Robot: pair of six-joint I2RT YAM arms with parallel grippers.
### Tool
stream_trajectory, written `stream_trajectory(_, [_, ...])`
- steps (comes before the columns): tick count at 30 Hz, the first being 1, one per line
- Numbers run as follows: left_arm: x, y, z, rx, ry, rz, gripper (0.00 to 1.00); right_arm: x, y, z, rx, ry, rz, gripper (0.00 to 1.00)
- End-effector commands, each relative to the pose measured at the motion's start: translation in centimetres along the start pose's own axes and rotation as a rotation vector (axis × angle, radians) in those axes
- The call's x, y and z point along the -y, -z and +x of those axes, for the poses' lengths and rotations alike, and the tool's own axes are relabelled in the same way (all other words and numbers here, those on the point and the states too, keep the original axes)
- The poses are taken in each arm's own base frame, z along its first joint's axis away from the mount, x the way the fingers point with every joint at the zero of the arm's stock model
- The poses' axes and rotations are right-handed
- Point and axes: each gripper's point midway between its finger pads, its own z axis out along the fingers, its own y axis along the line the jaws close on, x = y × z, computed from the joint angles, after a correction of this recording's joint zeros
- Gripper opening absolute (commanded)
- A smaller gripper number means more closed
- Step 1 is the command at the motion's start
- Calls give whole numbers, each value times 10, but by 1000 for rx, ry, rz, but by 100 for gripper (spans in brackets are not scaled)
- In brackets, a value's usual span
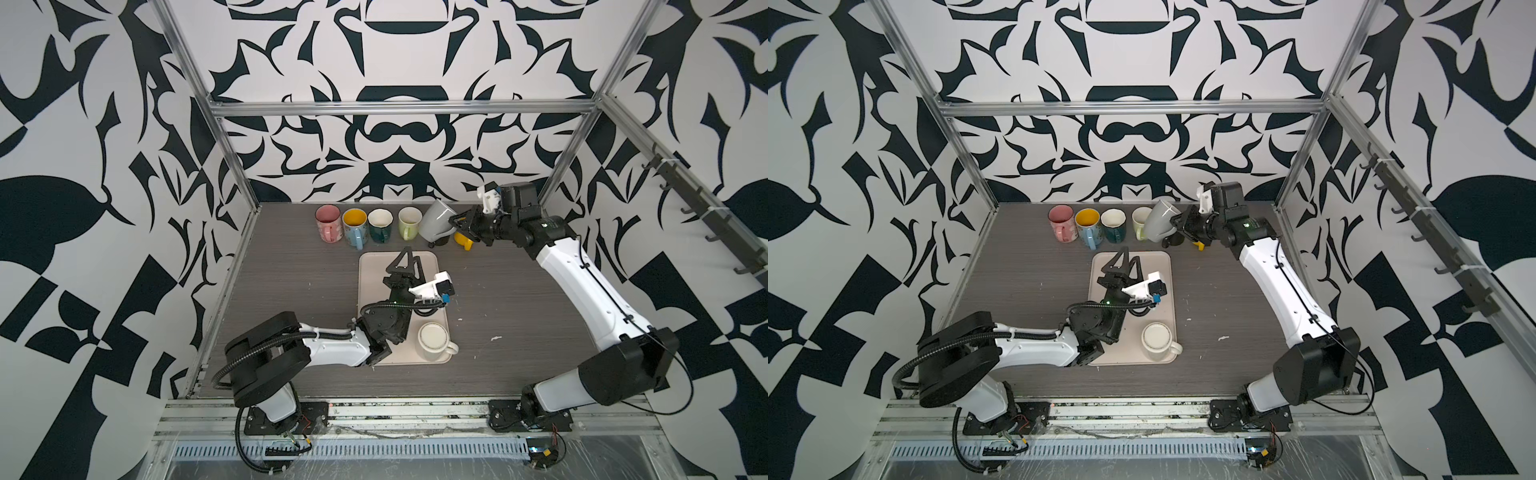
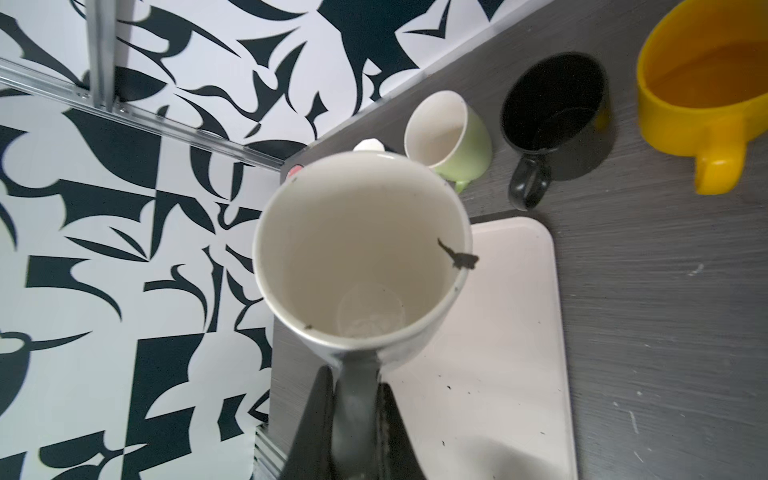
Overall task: Turn the mug right side up
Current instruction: 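Carry the grey mug toward the yellow mug while the left gripper withdraws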
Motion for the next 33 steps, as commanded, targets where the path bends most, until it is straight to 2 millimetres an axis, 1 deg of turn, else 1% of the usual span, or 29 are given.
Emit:
stream_trajectory(1, [-20,2,1,-30,136,-2,54,-10,27,-21,126,129,38,0])
stream_trajectory(4, [-22,2,6,-64,226,64,54,9,32,-23,153,165,138,0])
stream_trajectory(8, [-26,-1,27,-154,400,191,55,38,39,-22,187,207,278,0])
stream_trajectory(9, [-34,-1,32,-172,471,217,55,46,39,-22,194,217,310,0])
stream_trajectory(11, [-42,-1,41,-195,583,257,56,63,41,-20,209,240,382,0])
stream_trajectory(15, [-58,-2,51,-208,737,289,58,86,37,-15,236,271,446,0])
stream_trajectory(18, [-61,-3,55,-232,815,332,59,102,31,-11,238,296,484,0])
stream_trajectory(21, [-62,-4,57,-252,883,373,59,112,26,-8,242,329,508,0])
stream_trajectory(26, [-60,-7,60,-283,971,431,60,124,12,-2,246,388,518,0])
stream_trajectory(33, [-62,-7,61,-293,1029,462,61,130,-8,3,268,472,509,0])
